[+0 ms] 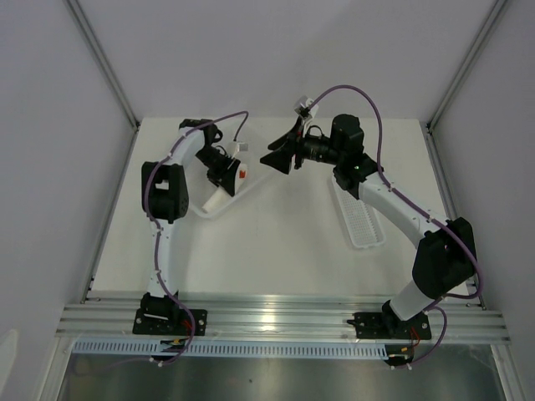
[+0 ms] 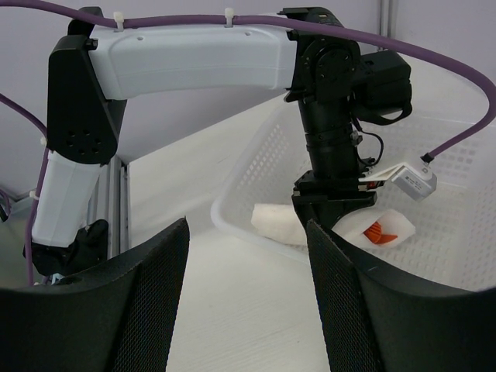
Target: Place the utensils on the paper napkin and roll it up
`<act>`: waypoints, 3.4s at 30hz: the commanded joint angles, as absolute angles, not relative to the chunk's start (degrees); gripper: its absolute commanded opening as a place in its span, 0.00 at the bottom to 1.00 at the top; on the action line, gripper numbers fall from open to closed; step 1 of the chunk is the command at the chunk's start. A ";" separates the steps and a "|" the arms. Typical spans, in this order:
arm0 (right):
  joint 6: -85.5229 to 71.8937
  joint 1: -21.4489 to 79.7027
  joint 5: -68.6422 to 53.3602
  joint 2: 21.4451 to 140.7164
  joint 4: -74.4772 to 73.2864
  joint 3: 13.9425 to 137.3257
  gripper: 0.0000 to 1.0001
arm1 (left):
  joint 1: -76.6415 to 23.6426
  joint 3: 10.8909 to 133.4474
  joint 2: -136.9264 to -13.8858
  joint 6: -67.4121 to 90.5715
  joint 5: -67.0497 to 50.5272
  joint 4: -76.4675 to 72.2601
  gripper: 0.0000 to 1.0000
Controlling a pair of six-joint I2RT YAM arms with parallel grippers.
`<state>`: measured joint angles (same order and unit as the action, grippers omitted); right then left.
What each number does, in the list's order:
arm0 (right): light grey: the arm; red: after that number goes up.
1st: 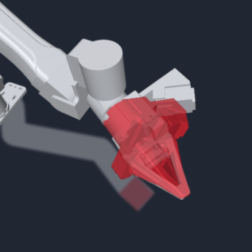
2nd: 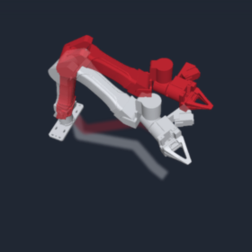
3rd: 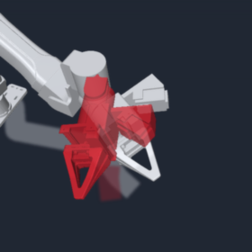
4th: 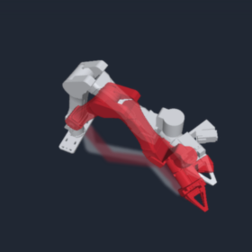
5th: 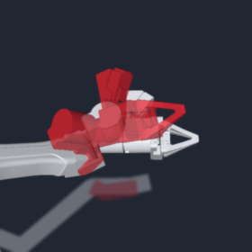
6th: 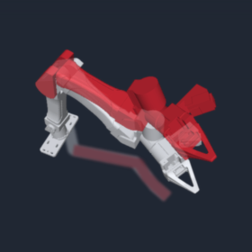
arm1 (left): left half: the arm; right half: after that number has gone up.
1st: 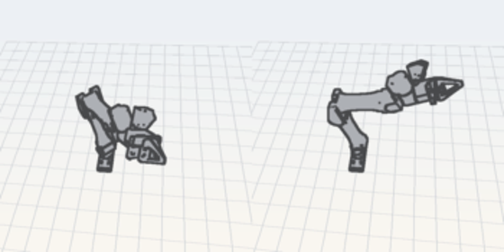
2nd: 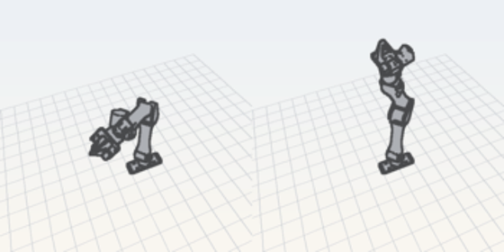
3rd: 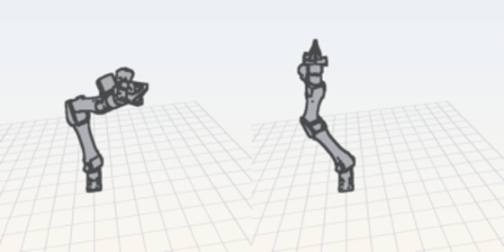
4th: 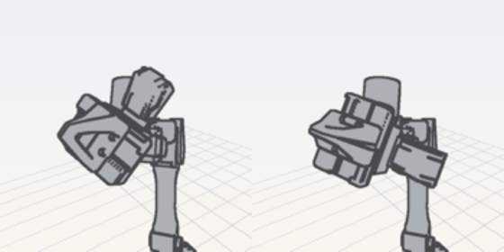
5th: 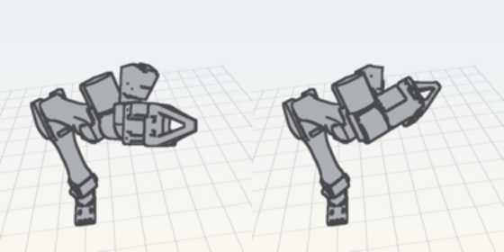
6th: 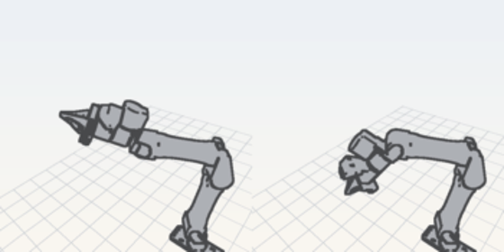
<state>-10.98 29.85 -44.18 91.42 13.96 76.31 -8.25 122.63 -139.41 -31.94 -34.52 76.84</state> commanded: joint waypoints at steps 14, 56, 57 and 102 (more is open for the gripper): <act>-13.18 30.23 -45.00 91.93 15.38 79.01 0.65 | -7.91 127.27 -135.62 -32.78 -26.80 82.44 0.56; -10.37 28.92 -35.26 89.30 5.55 80.24 0.64 | -6.85 109.01 -105.51 -22.16 -19.52 54.25 0.34; -9.85 28.57 -30.46 89.04 3.10 80.16 0.64 | -6.94 107.33 -103.55 -21.54 -18.38 50.84 0.34; -13.10 10.55 18.46 76.29 -15.21 67.77 0.98 | 7.82 51.86 -36.91 -6.33 11.34 44.12 0.84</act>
